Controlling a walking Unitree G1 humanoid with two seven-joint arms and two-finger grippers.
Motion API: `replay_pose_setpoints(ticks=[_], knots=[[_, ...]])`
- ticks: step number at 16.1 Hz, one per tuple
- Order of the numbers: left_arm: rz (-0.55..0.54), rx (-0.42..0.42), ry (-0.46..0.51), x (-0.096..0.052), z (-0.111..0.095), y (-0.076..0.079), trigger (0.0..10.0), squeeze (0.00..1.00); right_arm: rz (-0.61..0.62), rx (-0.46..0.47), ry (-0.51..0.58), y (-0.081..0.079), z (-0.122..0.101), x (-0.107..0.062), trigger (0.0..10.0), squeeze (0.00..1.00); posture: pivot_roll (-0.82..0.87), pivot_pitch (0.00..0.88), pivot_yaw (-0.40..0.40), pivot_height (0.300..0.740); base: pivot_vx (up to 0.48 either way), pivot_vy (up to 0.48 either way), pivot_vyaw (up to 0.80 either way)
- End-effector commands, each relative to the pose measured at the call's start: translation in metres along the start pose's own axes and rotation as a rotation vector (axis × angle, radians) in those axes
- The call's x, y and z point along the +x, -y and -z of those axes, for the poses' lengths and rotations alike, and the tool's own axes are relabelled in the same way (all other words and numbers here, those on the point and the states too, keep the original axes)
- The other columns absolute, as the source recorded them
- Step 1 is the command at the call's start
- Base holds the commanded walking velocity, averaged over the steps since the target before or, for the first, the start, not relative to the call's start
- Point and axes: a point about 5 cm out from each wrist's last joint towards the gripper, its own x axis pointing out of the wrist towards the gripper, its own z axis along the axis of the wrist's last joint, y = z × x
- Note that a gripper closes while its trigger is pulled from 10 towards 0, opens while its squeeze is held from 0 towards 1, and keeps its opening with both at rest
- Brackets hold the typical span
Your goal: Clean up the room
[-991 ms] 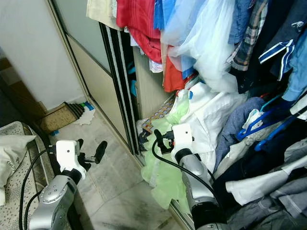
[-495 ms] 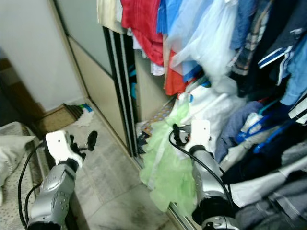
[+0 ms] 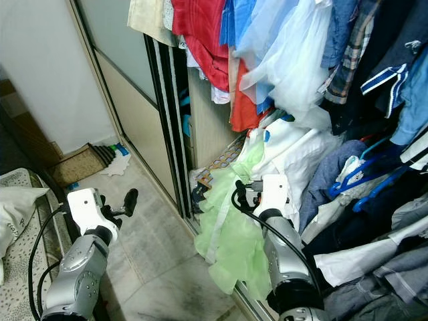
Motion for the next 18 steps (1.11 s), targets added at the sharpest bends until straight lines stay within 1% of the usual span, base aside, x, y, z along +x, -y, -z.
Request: replay_pose_setpoints(ticks=[1, 3, 4, 5, 6, 9, 14, 18], knots=[[-0.007, 0.015, -0.012, 0.0, 0.0, -0.001, 10.0, 0.0, -0.037, -0.011, -0.039, -0.005, 0.005, 0.0, 10.0, 0.0, -0.07, 0.0, 0.032, 0.74, 0.0, 0.0, 0.0], [-0.041, 0.042, -0.039, 0.0, 0.005, -0.004, 10.0, 0.0, -0.114, -0.045, -0.166, -0.013, 0.025, -0.004, 10.0, 0.0, -0.07, 0.0, 0.033, 0.74, 0.0, 0.0, 0.0], [-0.052, 0.051, -0.051, 0.0, 0.006, -0.005, 10.0, 0.0, -0.129, -0.051, -0.176, -0.015, 0.027, -0.005, 10.0, 0.0, -0.07, 0.0, 0.033, 0.74, 0.0, 0.0, 0.0], [-0.067, 0.055, -0.07, -0.001, 0.01, -0.007, 10.0, 0.0, -0.16, -0.057, -0.165, -0.018, 0.027, -0.007, 10.0, 0.0, -0.07, 0.0, 0.035, 0.74, 0.0, 0.0, 0.0], [-0.071, 0.048, -0.079, -0.001, 0.011, -0.008, 10.0, 0.0, -0.187, -0.073, -0.138, -0.021, 0.024, -0.008, 10.0, 0.0, -0.07, 0.0, 0.035, 0.74, 0.0, 0.0, 0.8], [-0.065, 0.05, -0.072, 0.0, 0.01, -0.006, 10.0, 0.0, -0.196, -0.098, -0.131, -0.023, 0.021, -0.007, 10.0, 0.0, -0.07, 0.0, 0.033, 0.74, 0.0, 0.0, 0.8], [-0.065, 0.07, -0.08, 0.0, 0.011, -0.004, 10.0, 0.0, -0.166, -0.109, -0.108, -0.02, 0.016, -0.004, 10.0, 0.0, -0.07, 0.0, 0.036, 0.74, 0.0, 0.0, 0.8], [-0.028, 0.071, -0.064, 0.001, 0.009, 0.002, 10.0, 0.0, -0.142, -0.115, -0.071, -0.019, 0.011, -0.003, 10.0, 0.0, -0.07, 0.0, 0.041, 0.74, 0.0, 0.0, 0.8]])
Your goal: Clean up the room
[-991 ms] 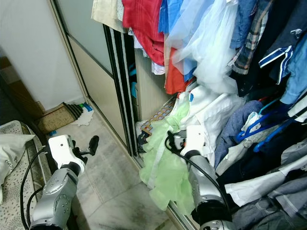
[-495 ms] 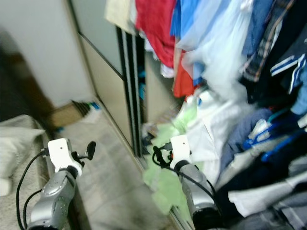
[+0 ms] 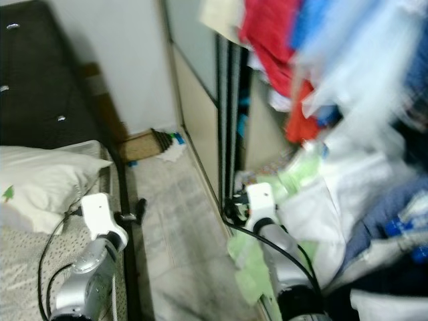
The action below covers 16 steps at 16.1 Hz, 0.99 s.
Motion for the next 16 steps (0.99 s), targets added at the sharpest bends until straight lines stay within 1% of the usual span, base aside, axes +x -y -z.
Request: replay_pose_setpoints(ticks=[1, 3, 7, 9, 14, 15, 16], knots=[[-0.013, 0.009, 0.019, -0.0004, -0.0045, -0.0048, 10.0, 0.0, -0.019, 0.0, 0.023, -0.0078, -0.0055, 0.0034, 10.0, 0.0, -0.07, 0.0, 0.041, 0.74, 0.0, 0.0, 0.8], [-0.009, -0.007, 0.02, 0.0001, -0.0048, -0.004, 10.0, 0.0, -0.019, -0.004, 0.027, -0.0077, -0.0069, 0.0041, 10.0, 0.0, -0.07, 0.0, 0.04, 0.74, 0.0, 0.0, 0.8], [-0.009, -0.01, 0.031, -0.0004, -0.0069, -0.0032, 10.0, 0.0, -0.016, -0.006, 0.036, -0.0071, -0.0089, 0.0056, 10.0, 0.0, -0.07, 0.0, 0.043, 0.74, 0.0, 0.0, 0.8], [-0.005, 0.004, 0.035, 0.0007, -0.0073, -0.0027, 10.0, 0.0, -0.019, -0.013, 0.044, -0.0073, -0.0118, 0.0076, 10.0, 0.0, -0.07, 0.0, 0.046, 0.74, 0.0, 0.0, 0.8], [0.008, 0.004, 0.042, 0.0025, -0.0097, 0.001, 10.0, 0.0, -0.017, -0.016, 0.053, -0.0058, -0.0139, 0.0091, 10.0, 0.0, -0.07, 0.0, 0.047, 0.74, 0.0, 0.0, 0.8], [0.008, 0.009, 0.042, 0.0029, -0.0096, 0.0012, 10.0, 0.0, -0.016, -0.017, 0.054, -0.0055, -0.0142, 0.0096, 10.0, 0.0, -0.07, 0.0, 0.048, 0.74, 0.0, 0.0, 0.8], [-0.016, 0.015, 0.041, 0.0025, -0.0088, -0.0007, 10.0, 0.0, -0.016, -0.02, 0.055, -0.0055, -0.0143, 0.0099, 10.0, 0.0, -0.07, 0.0, 0.048, 0.74, 0.0, 0.0, 0.8]])
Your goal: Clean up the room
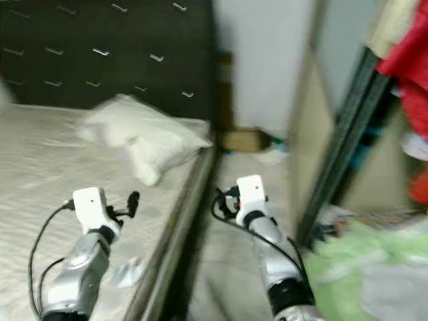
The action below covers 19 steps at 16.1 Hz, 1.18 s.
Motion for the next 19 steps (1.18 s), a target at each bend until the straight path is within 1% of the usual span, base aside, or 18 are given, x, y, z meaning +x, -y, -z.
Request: replay_pose_setpoints(ticks=[1, 7, 8, 12, 19], knots=[[-0.016, 0.009, -0.007, -0.0002, 0.0017, -0.0006, 10.0, 0.0, 0.015, -0.001, 0.002, 0.0029, -0.0011, 0.0009, 10.0, 0.0, -0.06, 0.0, 0.047, 0.74, 0.0, 0.0, 0.8], [-0.022, 0.005, -0.007, 0.0003, 0.001, -0.0001, 10.0, 0.0, 0.012, 0.004, 0.012, 0.0005, -0.0047, 0.0038, 10.0, 0.0, -0.06, 0.0, 0.046, 0.74, 0.0, 0.0, 0.8], [-0.022, -0.011, -0.015, 0.0008, 0.0021, 0.0014, 10.0, 0.0, 0.012, 0.002, 0.016, 0.0016, -0.0063, 0.0048, 10.0, 0.0, -0.07, 0.0, 0.041, 0.74, 0.0, 0.0, 0.8], [-0.037, -0.021, -0.052, 0.0004, 0.0085, -0.0008, 10.0, 0.0, 0.015, -0.006, 0.019, 0.0029, -0.0079, 0.0056, 10.0, 0.0, -0.07, 0.0, 0.039, 0.74, 0.0, 0.0, 0.8], [-0.071, -0.003, -0.056, 0.0036, 0.0066, -0.007, 10.0, 0.0, 0.009, -0.008, 0.029, 0.0008, -0.011, 0.0081, 10.0, 0.0, -0.07, 0.0, 0.037, 0.74, 0.0, 0.0, 0.8]])
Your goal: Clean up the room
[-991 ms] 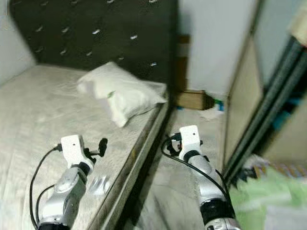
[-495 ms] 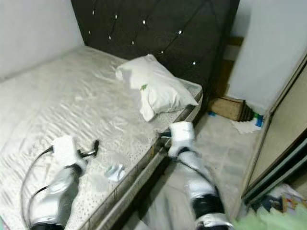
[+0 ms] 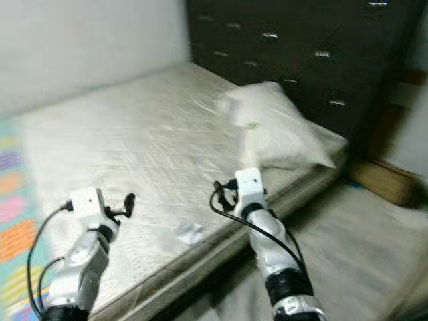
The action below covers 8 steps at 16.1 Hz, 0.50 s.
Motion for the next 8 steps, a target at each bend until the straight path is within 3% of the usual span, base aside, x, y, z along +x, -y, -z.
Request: replay_pose_setpoints(ticks=[1, 8], knots=[[-0.001, 0.012, -0.015, -0.001, 0.003, 0.0013, 10.0, 0.0, 0.001, 0.001, 0.003, 0.0014, -0.0008, 0.0003, 10.0, 0.0, -0.07, 0.0, 0.039, 0.74, 0.0, 0.0, 0.8], [0.0, 0.017, -0.012, -0.0013, 0.0036, 0.0021, 10.0, 0.0, -0.019, -0.006, 0.007, -0.0041, -0.0001, -0.0002, 10.0, 0.0, -0.07, 0.0, 0.038, 0.74, 0.0, 0.0, 0.8]])
